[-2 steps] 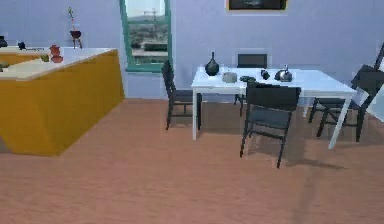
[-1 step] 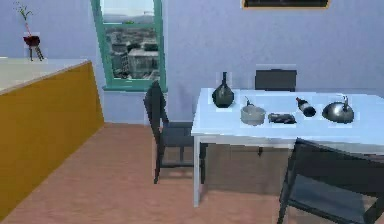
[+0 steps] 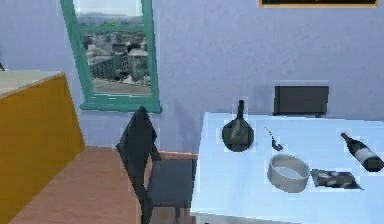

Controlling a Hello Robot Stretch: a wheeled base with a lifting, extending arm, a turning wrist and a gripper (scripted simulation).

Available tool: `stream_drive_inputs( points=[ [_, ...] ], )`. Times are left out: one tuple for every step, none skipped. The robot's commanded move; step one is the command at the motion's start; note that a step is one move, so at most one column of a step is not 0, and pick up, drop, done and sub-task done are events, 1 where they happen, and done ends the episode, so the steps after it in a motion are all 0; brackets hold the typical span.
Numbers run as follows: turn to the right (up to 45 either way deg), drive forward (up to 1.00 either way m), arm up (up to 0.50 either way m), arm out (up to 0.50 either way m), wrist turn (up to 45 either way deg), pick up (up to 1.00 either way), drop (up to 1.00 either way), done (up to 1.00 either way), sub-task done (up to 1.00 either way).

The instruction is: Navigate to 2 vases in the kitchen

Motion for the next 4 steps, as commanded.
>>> stream_drive_inputs(
  points=[
    [12.0,0.0,0.0,0.0,0.0,0.0,0.0,0.0,0.0],
    [0.0,0.0,0.0,0.0,0.0,0.0,0.0,0.0,1.0],
    [-45.0,0.0,0.0,0.0,0.0,0.0,0.0,0.0,0.0],
    [-45.0,0.0,0.0,0.0,0.0,0.0,0.0,0.0,0.0]
  ],
)
